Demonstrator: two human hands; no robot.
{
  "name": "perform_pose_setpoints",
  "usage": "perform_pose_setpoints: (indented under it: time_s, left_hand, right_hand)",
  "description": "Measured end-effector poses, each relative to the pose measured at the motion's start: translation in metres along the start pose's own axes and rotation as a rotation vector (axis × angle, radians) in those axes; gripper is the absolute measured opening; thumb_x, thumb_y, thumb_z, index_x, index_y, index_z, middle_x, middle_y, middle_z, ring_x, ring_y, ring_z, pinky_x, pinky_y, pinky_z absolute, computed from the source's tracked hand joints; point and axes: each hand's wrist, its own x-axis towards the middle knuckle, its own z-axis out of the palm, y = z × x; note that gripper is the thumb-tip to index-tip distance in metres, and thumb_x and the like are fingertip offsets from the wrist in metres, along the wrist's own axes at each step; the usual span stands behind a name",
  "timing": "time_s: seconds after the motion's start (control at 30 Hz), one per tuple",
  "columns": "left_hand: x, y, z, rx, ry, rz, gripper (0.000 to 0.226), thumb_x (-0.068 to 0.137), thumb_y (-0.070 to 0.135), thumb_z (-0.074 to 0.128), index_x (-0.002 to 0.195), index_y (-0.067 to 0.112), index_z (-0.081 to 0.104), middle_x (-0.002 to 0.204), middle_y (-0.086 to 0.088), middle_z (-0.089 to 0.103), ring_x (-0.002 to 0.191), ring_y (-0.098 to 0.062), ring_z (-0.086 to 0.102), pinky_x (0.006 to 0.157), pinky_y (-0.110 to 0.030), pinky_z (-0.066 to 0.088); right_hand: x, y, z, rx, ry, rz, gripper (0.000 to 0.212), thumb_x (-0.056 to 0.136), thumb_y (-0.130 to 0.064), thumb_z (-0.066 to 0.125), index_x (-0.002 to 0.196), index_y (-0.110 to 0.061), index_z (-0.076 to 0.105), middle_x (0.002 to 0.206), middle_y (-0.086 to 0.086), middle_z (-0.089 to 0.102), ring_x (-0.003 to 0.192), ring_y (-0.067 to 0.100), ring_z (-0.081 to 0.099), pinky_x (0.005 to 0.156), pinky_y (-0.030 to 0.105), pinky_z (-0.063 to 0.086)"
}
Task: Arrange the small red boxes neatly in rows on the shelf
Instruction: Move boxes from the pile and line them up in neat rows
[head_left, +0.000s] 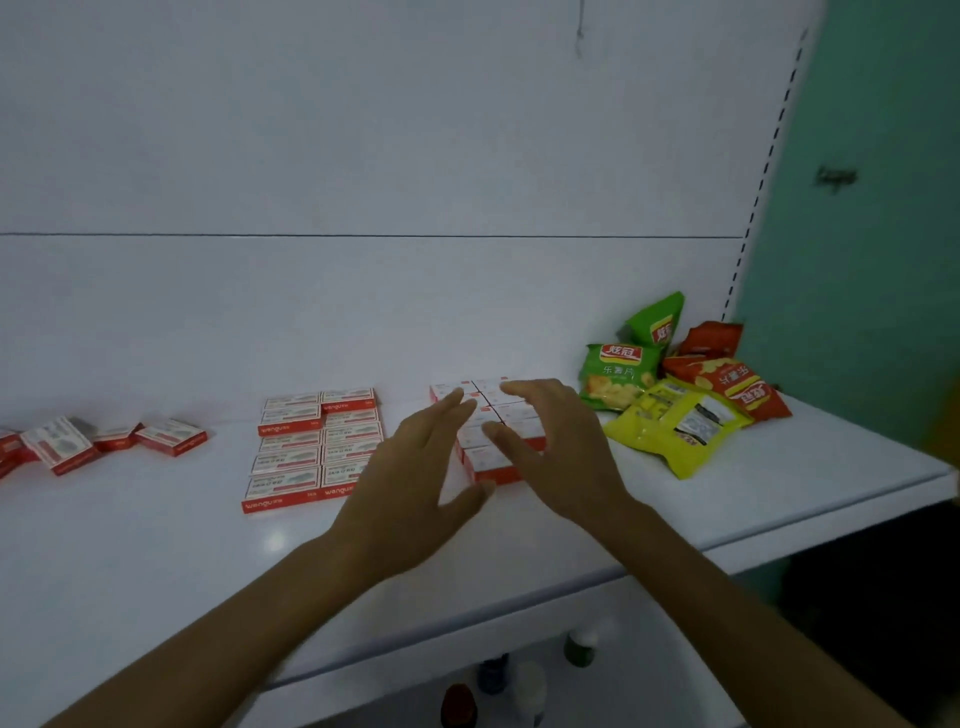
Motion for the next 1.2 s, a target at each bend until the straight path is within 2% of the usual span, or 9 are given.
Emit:
perform_pose_setpoints:
  time_s: [0.13,0.3,0.37,0.47,0.6,0.8,0.93,1.0,1.2]
  left_hand:
    - [-0.011,-0.028,-0.04,0.17,0.01,0.124,0.075,0.081,0.058,0.045,0.145,0.025,0.026,0.15,0.011,0.015,0.139,-0.02,0.027,0.104,-0.037,0.016]
    - [-0.044,-0.08,-0.085,0.219,-0.042,0.086,0.075,0.08,0.057,0.048,0.144,0.024,0.028,0.152,0.002,0.026,0.136,-0.025,0.034,0.105,-0.047,0.027]
    - [-0.061,-0.1,-0.1,0.246,-0.049,0.089,0.075,0.079,0.056,0.05,0.143,0.023,0.03,0.151,0.0,0.03,0.134,-0.026,0.038,0.102,-0.046,0.032]
    - [-0.089,-0.127,-0.124,0.271,-0.054,0.084,0.075,0.082,0.056,0.053,0.144,0.022,0.028,0.152,0.001,0.026,0.137,-0.024,0.032,0.104,-0.039,0.023]
    - [-0.13,-0.164,-0.159,0.266,-0.095,-0.009,0.077,0.085,0.057,0.05,0.147,0.03,0.014,0.156,0.009,0.01,0.143,-0.014,0.015,0.113,-0.037,0.019]
    - [-0.199,-0.223,-0.209,0.325,-0.069,-0.211,0.076,0.086,0.055,0.05,0.147,0.03,0.012,0.157,0.007,0.009,0.144,-0.015,0.011,0.117,-0.038,0.016]
    - [-0.225,-0.248,-0.218,0.212,0.083,-0.378,0.074,0.086,0.055,0.05,0.147,0.025,0.019,0.155,0.005,0.018,0.142,-0.016,0.017,0.114,-0.036,0.018]
    - [-0.225,-0.25,-0.218,0.163,0.145,-0.383,0.074,0.085,0.055,0.052,0.146,0.025,0.022,0.154,0.005,0.021,0.141,-0.016,0.019,0.113,-0.037,0.02]
    - [-0.226,-0.246,-0.211,0.291,0.018,-0.343,0.078,0.087,0.061,0.042,0.148,0.027,0.007,0.158,0.004,0.003,0.144,-0.017,0.005,0.115,-0.038,0.01]
  right_hand:
    - [0.0,-0.045,0.01,-0.02,-0.003,0.009,0.06,0.082,-0.063,0.038,0.125,-0.023,0.052,0.127,-0.002,0.054,0.115,0.014,0.048,0.101,0.034,0.037]
    - [-0.006,-0.095,0.04,-0.034,-0.026,0.054,0.058,0.081,-0.061,0.042,0.126,-0.027,0.05,0.132,-0.005,0.052,0.119,0.012,0.046,0.105,0.039,0.035]
    - [-0.01,-0.116,0.055,-0.043,-0.034,0.038,0.056,0.081,-0.061,0.042,0.125,-0.027,0.05,0.132,-0.006,0.052,0.119,0.011,0.046,0.105,0.033,0.031]
    - [-0.017,-0.149,0.079,-0.046,-0.044,-0.004,0.053,0.083,-0.06,0.043,0.125,-0.027,0.051,0.131,-0.006,0.053,0.119,0.012,0.048,0.101,0.028,0.026]
    - [-0.022,-0.195,0.123,0.006,-0.059,-0.058,0.066,0.081,-0.071,0.032,0.127,-0.026,0.049,0.134,-0.006,0.052,0.121,0.014,0.049,0.107,0.037,0.034]
    - [-0.029,-0.272,0.179,0.032,-0.197,-0.152,0.055,0.082,-0.06,0.041,0.125,-0.027,0.051,0.134,-0.005,0.05,0.125,0.014,0.043,0.109,0.036,0.029]
    - [-0.031,-0.309,0.209,0.036,-0.276,-0.206,0.057,0.081,-0.06,0.04,0.126,-0.028,0.05,0.136,-0.006,0.048,0.127,0.013,0.04,0.107,0.029,0.021]
    - [-0.029,-0.322,0.222,0.025,-0.304,-0.22,0.059,0.08,-0.06,0.038,0.128,-0.027,0.05,0.137,-0.006,0.048,0.127,0.012,0.04,0.107,0.026,0.018]
    - [-0.026,-0.333,0.238,-0.016,-0.318,-0.216,0.059,0.081,-0.058,0.033,0.128,-0.027,0.049,0.137,-0.007,0.047,0.126,0.011,0.041,0.104,0.022,0.017]
